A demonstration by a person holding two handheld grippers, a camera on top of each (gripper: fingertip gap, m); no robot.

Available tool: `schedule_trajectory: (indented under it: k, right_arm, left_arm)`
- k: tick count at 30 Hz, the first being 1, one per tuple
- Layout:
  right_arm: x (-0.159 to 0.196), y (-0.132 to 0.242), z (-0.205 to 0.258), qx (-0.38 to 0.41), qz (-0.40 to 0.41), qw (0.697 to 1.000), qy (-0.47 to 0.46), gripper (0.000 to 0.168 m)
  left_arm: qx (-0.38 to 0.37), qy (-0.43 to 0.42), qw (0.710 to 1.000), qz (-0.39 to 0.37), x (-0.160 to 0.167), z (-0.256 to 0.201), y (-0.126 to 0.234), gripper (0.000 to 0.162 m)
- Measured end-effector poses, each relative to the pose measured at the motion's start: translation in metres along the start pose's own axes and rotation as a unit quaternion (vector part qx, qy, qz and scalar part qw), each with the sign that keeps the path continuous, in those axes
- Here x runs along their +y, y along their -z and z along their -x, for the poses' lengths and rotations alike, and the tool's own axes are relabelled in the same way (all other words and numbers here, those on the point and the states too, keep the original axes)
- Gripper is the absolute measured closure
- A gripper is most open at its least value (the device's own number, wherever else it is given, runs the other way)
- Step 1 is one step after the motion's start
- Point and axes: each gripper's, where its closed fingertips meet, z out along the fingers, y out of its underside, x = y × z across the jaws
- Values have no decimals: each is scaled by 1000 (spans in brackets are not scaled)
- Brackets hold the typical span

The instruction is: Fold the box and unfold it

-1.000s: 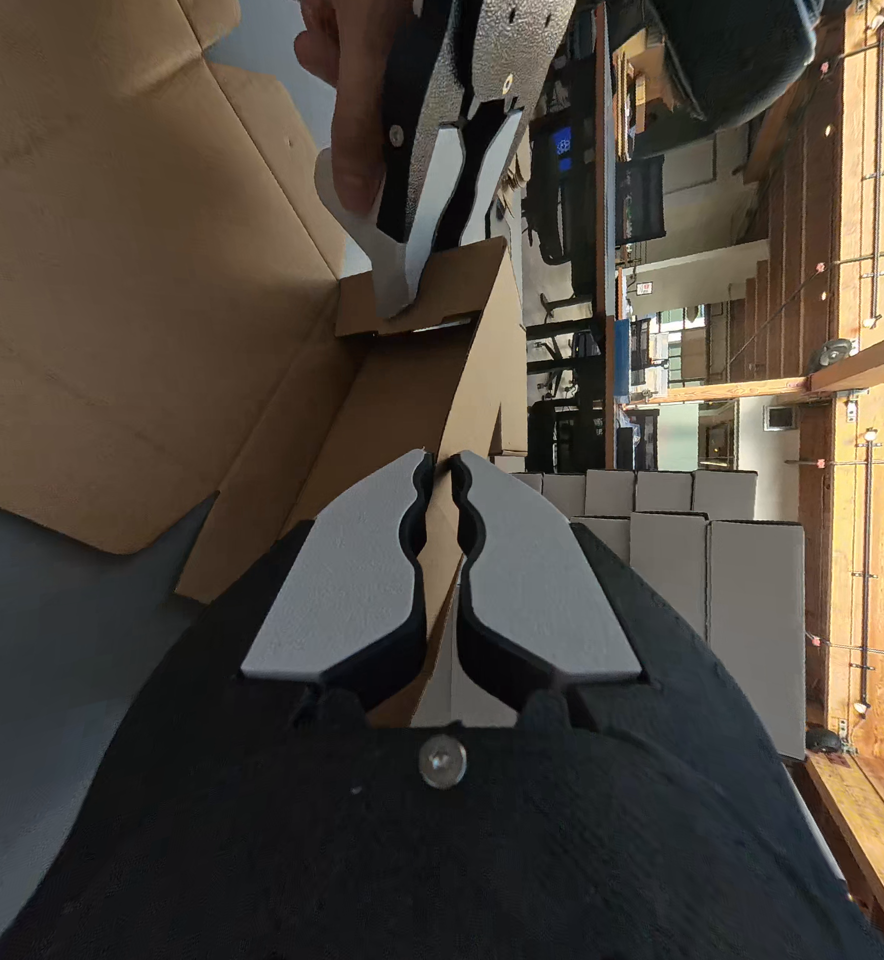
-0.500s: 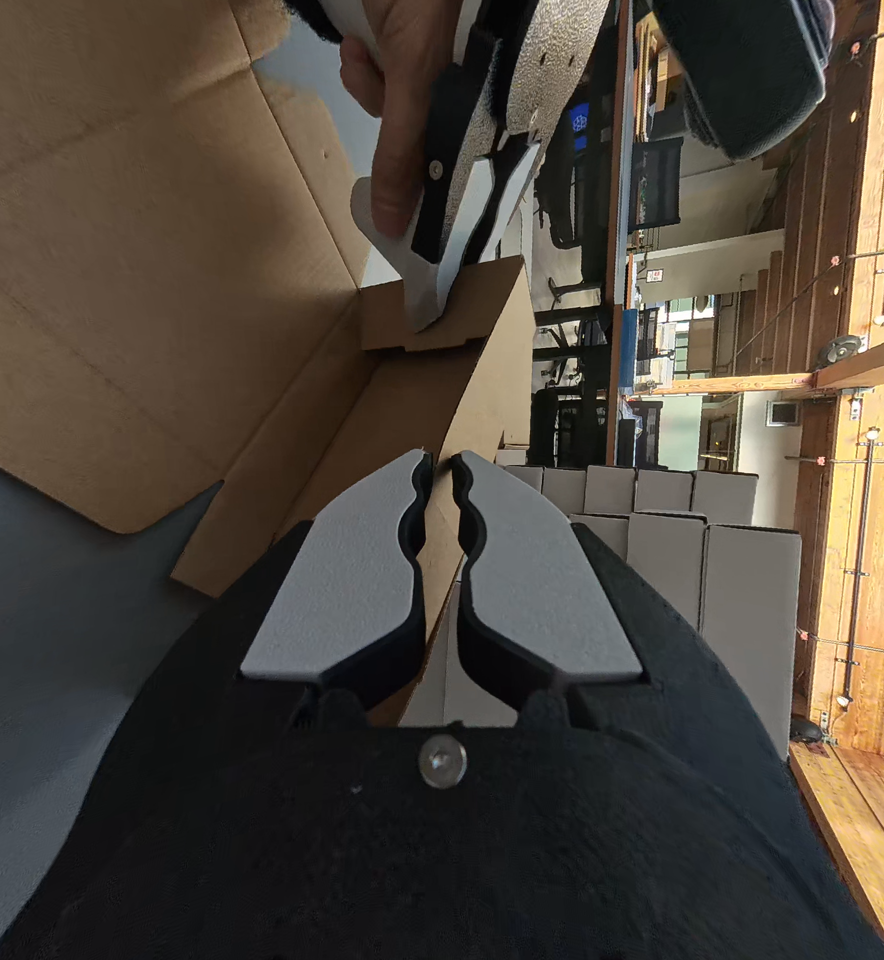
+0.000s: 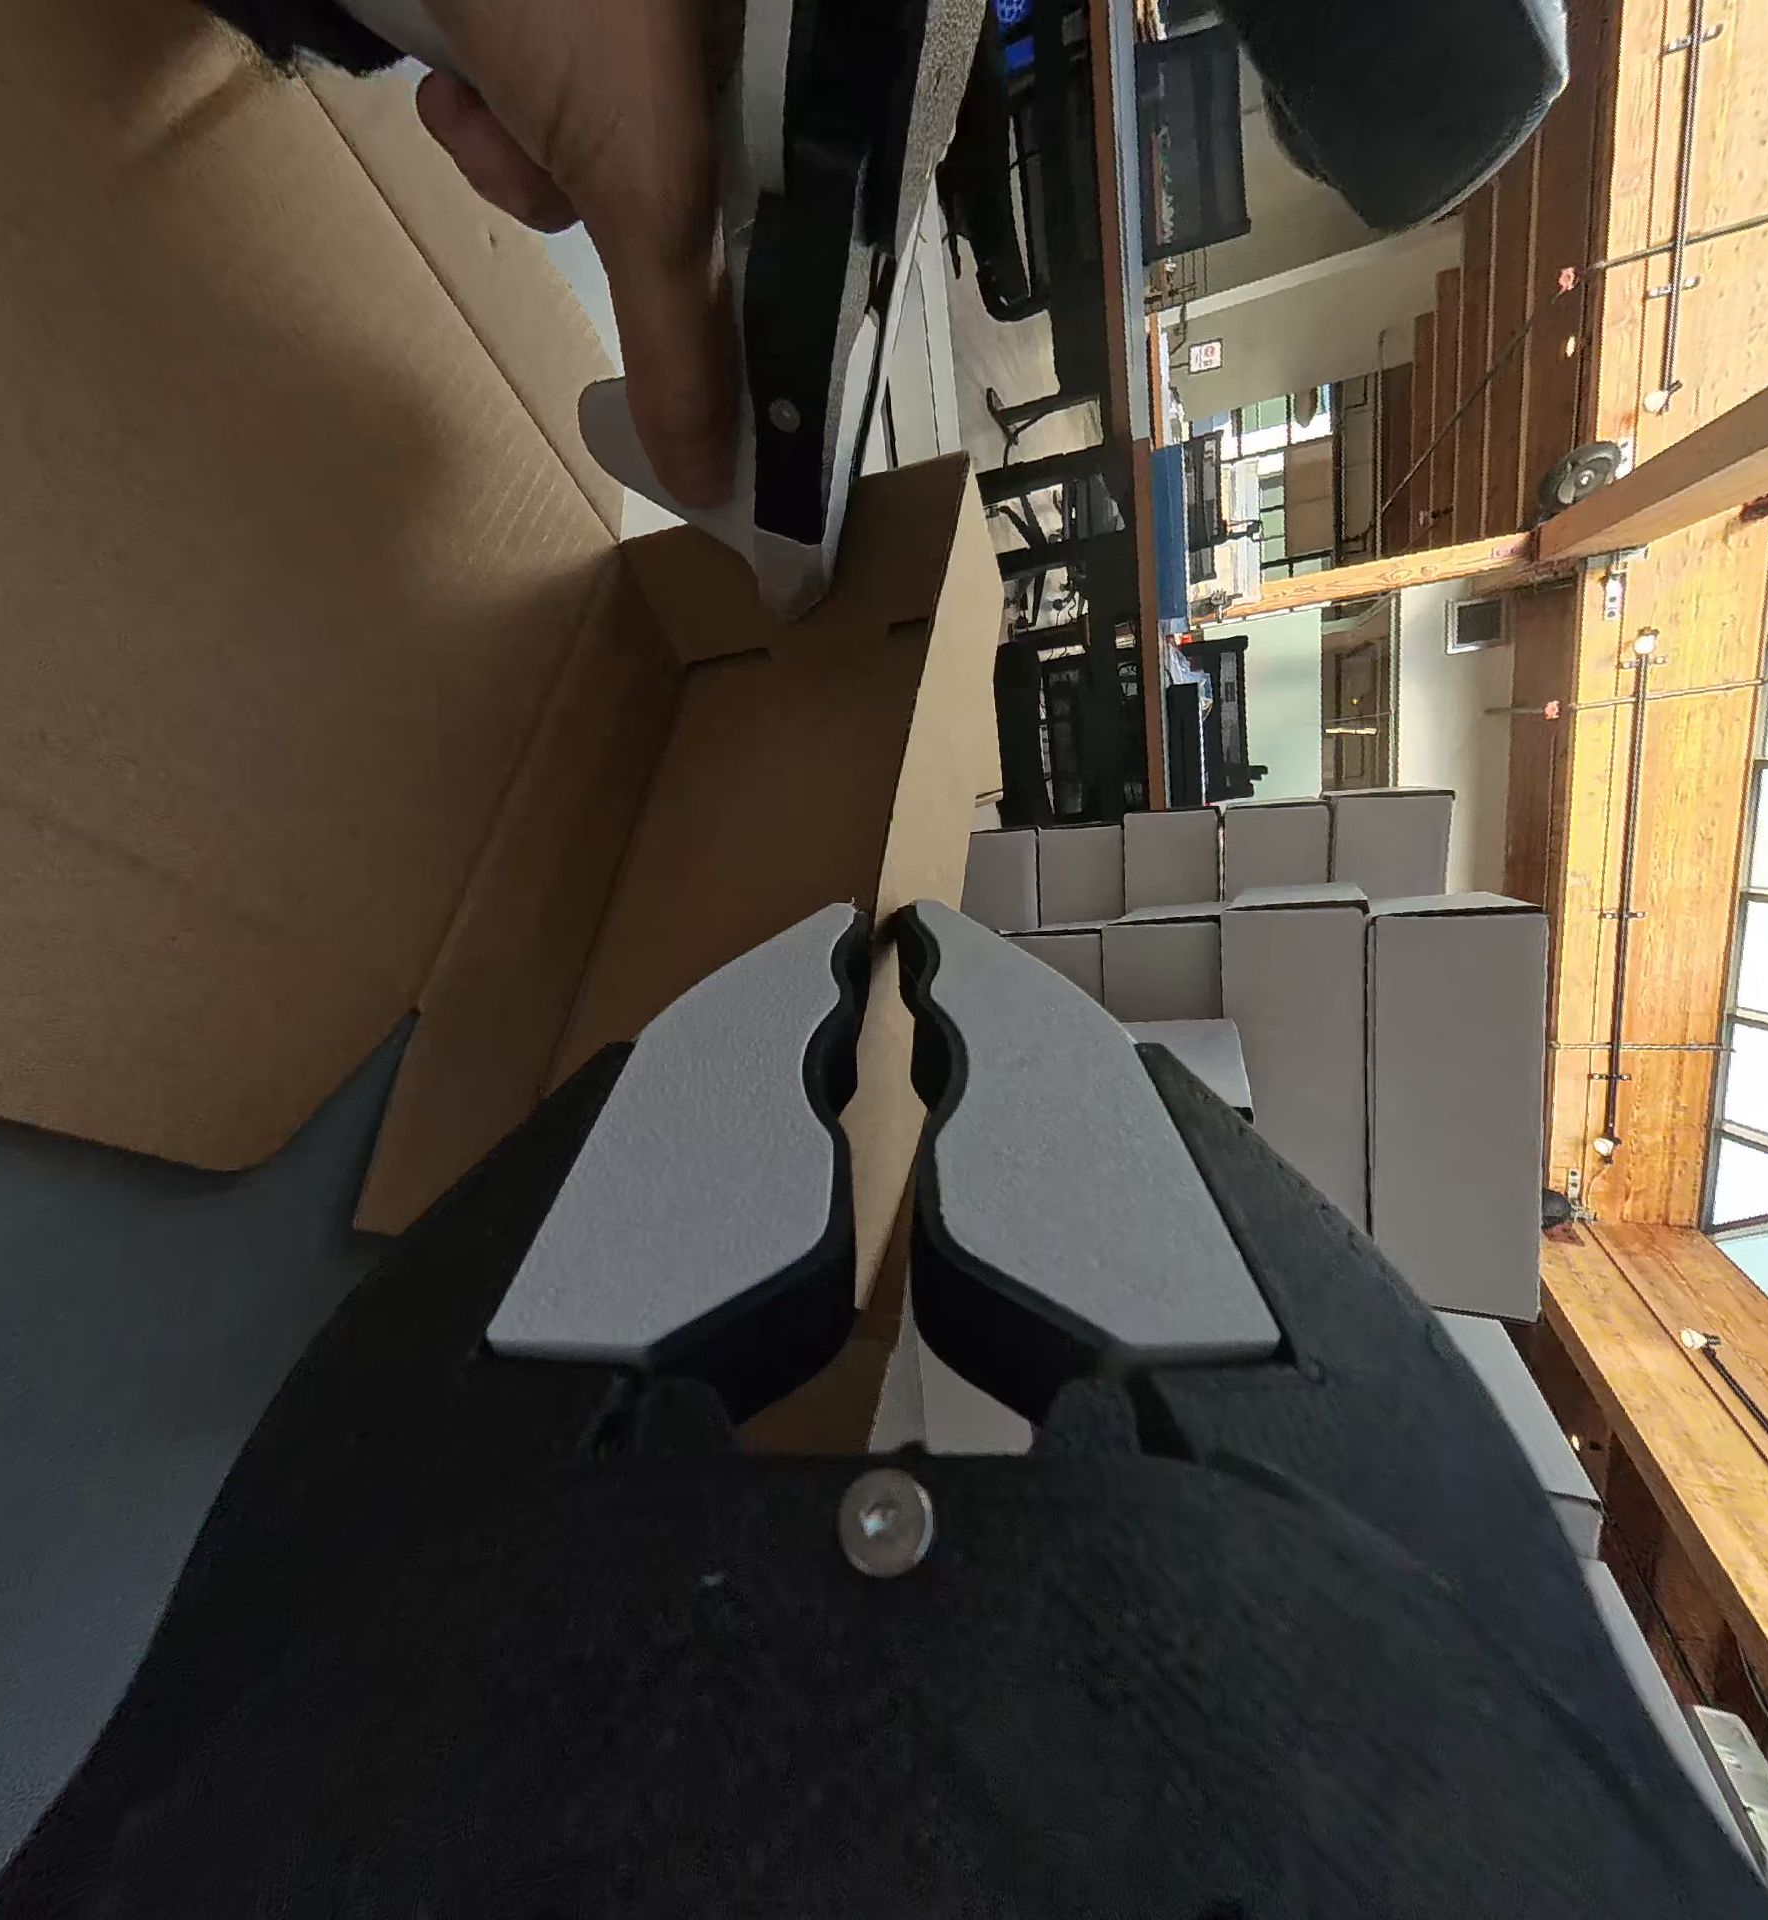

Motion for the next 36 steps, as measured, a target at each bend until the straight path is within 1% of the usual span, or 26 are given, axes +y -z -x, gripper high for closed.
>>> schedule_trajectory:
  k: [3,6,9,13,16,19,21,22,24,25,27,29,31,33,35,36]
  right_arm:
    - [2,-3,-1,-2,-2,1000,-8,163]
    - [3,-4,-2,-1,5,1000,-7,163]
    - [2,-7,-2,8,11,1000,-11,163]
    - [0,-15,-2,25,29,999,-20,164]
    - [2,-17,-3,26,41,999,-20,163]
    - [-1,-13,-5,6,16,998,-66,162]
    - [-15,-4,-7,-18,-31,993,-109,159]
    - [-27,3,-15,-16,-60,990,-130,157]
    - [-43,11,-37,8,-93,984,-153,160]
    - [-45,10,-50,30,-89,983,-155,167]
    - [-40,-5,-67,64,-52,986,-144,168]
    - [-29,-31,-57,33,6,991,-127,168]
    - [-28,-48,-47,10,32,991,-127,168]
    - [-29,-57,-36,-7,49,989,-142,168]
    - [-22,-63,-18,-39,92,986,-135,168]
    - [-18,-65,-19,-23,107,985,-132,168]
  left_arm:
    - [-13,8,1000,-25,-2,2,-1,147]
    - [-20,6,999,-36,-5,3,0,149]
    - [-20,52,998,-27,-2,9,0,158]
    - [-60,91,994,-16,2,18,1,157]
    - [-61,106,992,-18,3,18,2,157]
    - [-71,108,992,-18,4,18,4,156]
    - [-79,118,990,-19,5,19,5,156]
    - [-81,121,989,-19,5,19,6,156]
    - [-88,121,989,-18,6,20,6,156]
    - [-92,119,988,-17,6,20,6,155]
    - [-102,112,988,-14,6,20,6,155]
    - [-108,111,988,-14,7,21,7,155]
    - [-108,113,988,-14,7,21,7,154]
    - [-103,116,988,-14,7,21,6,154]
    - [-101,117,988,-12,7,20,6,154]
    - [-99,117,988,-12,7,20,5,155]
